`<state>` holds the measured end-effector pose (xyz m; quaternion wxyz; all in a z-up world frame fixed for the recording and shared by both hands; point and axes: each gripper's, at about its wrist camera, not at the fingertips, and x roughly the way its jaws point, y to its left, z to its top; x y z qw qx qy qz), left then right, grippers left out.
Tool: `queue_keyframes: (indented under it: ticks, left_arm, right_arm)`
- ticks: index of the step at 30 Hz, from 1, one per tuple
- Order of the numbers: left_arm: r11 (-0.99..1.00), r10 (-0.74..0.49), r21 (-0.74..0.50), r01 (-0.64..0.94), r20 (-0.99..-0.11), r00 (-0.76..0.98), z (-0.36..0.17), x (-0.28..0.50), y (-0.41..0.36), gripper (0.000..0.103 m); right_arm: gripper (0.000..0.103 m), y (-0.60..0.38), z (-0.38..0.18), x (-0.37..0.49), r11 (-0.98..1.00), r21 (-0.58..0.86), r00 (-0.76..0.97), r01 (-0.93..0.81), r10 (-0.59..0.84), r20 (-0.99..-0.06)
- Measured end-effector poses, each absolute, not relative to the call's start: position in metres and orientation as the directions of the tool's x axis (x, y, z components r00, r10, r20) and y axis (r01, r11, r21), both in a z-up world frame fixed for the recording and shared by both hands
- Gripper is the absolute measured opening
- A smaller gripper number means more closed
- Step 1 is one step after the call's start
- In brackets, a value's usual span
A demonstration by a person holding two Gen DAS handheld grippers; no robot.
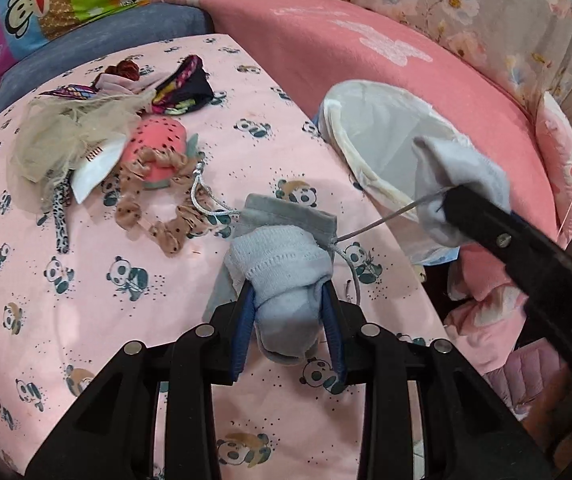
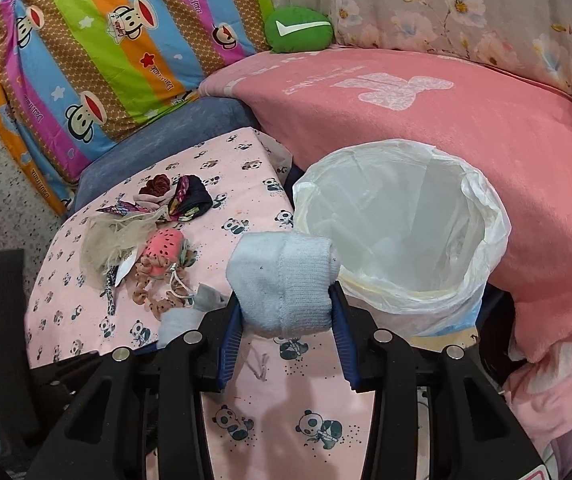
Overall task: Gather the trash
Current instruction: 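Carry both held socks over the white trash bin with both tools, then open both tools to drop the socks into the bin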
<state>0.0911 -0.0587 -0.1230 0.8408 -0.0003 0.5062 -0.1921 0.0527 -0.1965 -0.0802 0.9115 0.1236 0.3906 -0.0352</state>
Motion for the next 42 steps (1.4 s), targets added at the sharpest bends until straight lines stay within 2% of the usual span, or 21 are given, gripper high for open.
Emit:
queue_keyframes:
  ticks: [4,12,20,28,38,42]
  left_arm:
    - [0.934,-0.283,-0.148,0.325,-0.863,0.42,-0.139,0.094,-0.067,0.031]
    - [0.934,-0.272,-0.134,0.333,-0.868,0.415,-0.14,0.096,-0.068,0.031]
    - [0.919,-0.337,-0.179,0.351,-0.821,0.462,-0.1,0.101,-0.067,0.028]
    - [0.885,-0.408,-0.188,0.426,-0.756,0.512,-0.052,0.118,-0.1,0.029]
    - [0.845,-0.462,-0.191,0.499,-0.731,0.503,-0.04,0.149,-0.155,0.029]
    - [0.829,-0.496,-0.232,0.509,-0.725,0.477,-0.042,0.165,-0.168,0.035]
  right_arm:
    - [0.04,-0.208,-0.079,0.05,0.962,0.208,0.696,0.178,0.026,-0.717]
    - [0.04,-0.229,-0.06,0.048,0.951,0.233,0.743,0.205,0.004,-0.67]
    - [0.04,-0.244,-0.049,0.051,0.945,0.229,0.758,0.232,-0.029,-0.652]
    - [0.04,-0.264,-0.054,0.056,0.936,0.228,0.756,0.268,-0.058,-0.653]
    - [0.04,-0.301,-0.065,0.073,0.915,0.232,0.741,0.33,-0.099,-0.664]
    - [0.043,-0.309,-0.069,0.085,0.912,0.231,0.738,0.338,-0.105,-0.666]
